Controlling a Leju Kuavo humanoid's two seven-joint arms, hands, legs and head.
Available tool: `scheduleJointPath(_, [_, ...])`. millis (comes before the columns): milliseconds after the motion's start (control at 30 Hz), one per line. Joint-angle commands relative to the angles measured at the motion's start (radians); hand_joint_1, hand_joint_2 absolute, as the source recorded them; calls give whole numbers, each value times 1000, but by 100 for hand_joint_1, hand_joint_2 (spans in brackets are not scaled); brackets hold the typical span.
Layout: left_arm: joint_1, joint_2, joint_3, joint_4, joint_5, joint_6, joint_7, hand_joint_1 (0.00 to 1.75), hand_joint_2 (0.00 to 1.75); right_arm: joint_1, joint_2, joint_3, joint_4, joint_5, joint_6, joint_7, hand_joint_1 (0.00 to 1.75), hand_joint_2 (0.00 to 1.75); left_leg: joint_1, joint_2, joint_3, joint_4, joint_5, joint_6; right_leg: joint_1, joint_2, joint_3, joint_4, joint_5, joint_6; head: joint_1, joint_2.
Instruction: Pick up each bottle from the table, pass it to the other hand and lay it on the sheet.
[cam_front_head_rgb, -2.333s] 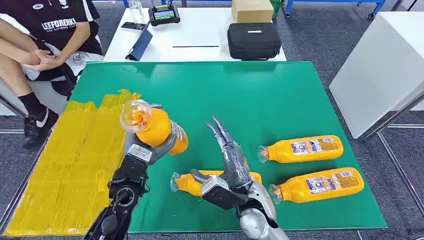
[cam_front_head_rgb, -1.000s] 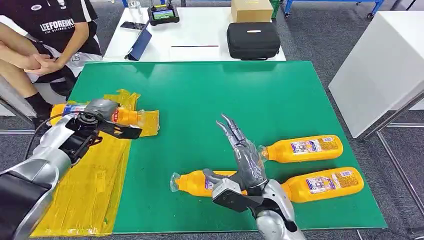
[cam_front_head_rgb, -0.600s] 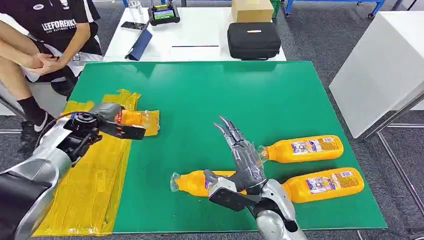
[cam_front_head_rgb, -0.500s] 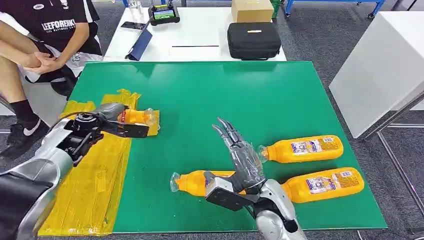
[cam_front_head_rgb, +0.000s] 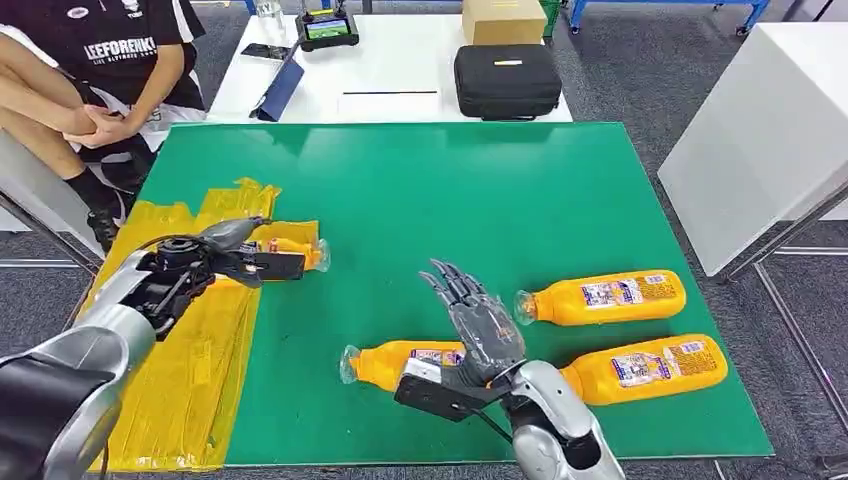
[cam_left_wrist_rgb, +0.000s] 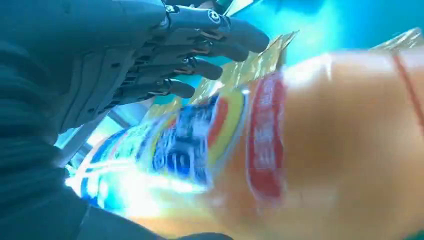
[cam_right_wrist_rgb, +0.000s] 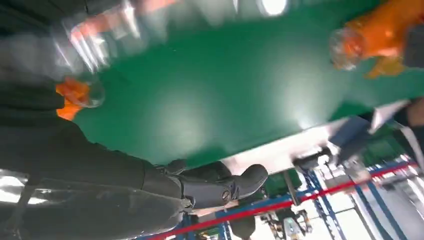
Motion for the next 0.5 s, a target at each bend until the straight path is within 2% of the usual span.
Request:
scheduleJointPath(33, [-44, -52, 30, 20, 9, 12, -1, 0, 175, 5, -102, -3, 58, 111, 74, 90, 0, 175, 3, -1, 5, 1, -3, -5, 3, -3, 7, -1, -3, 0, 0, 0])
scheduleJointPath(100, [-51, -72, 66, -3, 49, 44, -20, 0, 175, 9, -123, 1, 78, 127, 108, 96, 0, 175, 4, -3, 5, 3, -4, -6, 4, -6, 8, 0, -4, 0, 0, 0])
scheduleJointPath(167, [-34, -84, 74, -65, 54, 197, -35, 0, 175, 15, -148, 16, 117, 165, 136, 115, 0, 175, 4, -4, 4, 3, -4, -5, 4, -7, 7, -1, -4, 0, 0, 0])
scheduleJointPath(200, [-16, -98, 115, -118, 84, 302, -2, 0, 175, 20, -148, 13, 138, 181, 131, 136, 0, 175, 4, -6, 4, 2, -3, -5, 4, -9, 8, -2, -4, 0, 0, 0])
scheduleJointPath(233, [11, -115, 152, -188, 119, 421, -13, 0, 175, 18, -152, 23, 158, 205, 141, 157, 0, 175, 2, -5, 1, 0, -1, -2, 2, -6, 4, -2, -1, 0, 0, 0])
scheduleJointPath(267, [39, -132, 196, -282, 180, 477, -53, 0, 175, 14, -158, 34, 185, 222, 153, 175, 0, 175, 3, -5, 3, 1, -2, -4, 3, -7, 6, -2, -2, 0, 0, 0])
scheduleJointPath(300, [84, -133, 212, -405, 220, 463, -59, 0, 175, 2, -158, 42, 217, 232, 151, 184, 0, 175, 4, -7, 5, 1, -3, -5, 4, -9, 9, -3, -4, 0, 0, 0])
scheduleJointPath(333, [132, -131, 220, -542, 269, 446, -69, 0, 175, 1, -159, 43, 241, 235, 148, 189, 0, 175, 1, -4, 1, 0, 0, -2, 2, -5, 4, -3, -1, 0, 0, 0])
scheduleJointPath(400, [158, -129, 221, -611, 292, 434, -64, 0, 175, 4, -159, 42, 250, 234, 143, 191, 0, 175, 1, -2, 1, -1, -1, -2, 1, -4, 3, -3, -1, 0, 0, 0])
scheduleJointPath(467, [196, -146, 238, -684, 394, 450, -139, 0, 175, 19, -162, 34, 255, 237, 140, 200, 0, 175, 2, -1, 5, 0, -4, -5, 1, -5, 8, -2, -3, 0, 0, 0])
scheduleJointPath(500, [218, -149, 227, -731, 418, 457, -150, 0, 175, 25, -163, 31, 263, 237, 135, 203, 0, 175, 1, -2, 2, 0, -2, -3, 0, -4, 4, -2, -1, 0, 0, 0])
